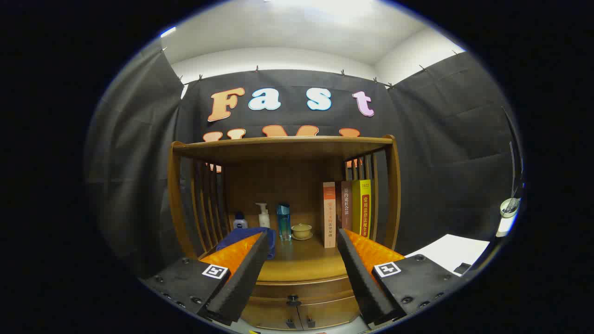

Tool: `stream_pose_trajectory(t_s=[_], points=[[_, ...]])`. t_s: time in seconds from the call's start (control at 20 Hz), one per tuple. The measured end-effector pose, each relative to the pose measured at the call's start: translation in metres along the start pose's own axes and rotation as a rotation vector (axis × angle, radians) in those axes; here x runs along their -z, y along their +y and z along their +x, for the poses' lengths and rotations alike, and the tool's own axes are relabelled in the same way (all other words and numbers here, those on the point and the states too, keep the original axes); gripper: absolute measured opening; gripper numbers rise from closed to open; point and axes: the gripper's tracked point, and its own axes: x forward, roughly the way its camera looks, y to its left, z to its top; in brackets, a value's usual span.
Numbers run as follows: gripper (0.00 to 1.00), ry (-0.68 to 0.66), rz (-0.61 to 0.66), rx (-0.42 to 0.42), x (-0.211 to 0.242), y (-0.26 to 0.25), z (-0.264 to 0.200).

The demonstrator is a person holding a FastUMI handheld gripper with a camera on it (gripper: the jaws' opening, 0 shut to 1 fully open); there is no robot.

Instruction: Pull open the drawer, take out the items inside it, and place them on the countertop above the cabinet.

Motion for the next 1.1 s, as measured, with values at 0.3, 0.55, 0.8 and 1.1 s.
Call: stream_pose_trajectory(t_s=[0.3,0.55,0.8,1.1], points=[[0.99,-0.017,-0.028,0.016,-0.008,0.003,-0.004],[0.98,-0.038,-0.086,0.007,-0.021,0.01,-0.001],[0.98,-0.042,-0.08,-0.01,-0.02,0.016,0.001],[0.98,-0.026,-0.061,-0.01,-0.01,0.017,0.0]])
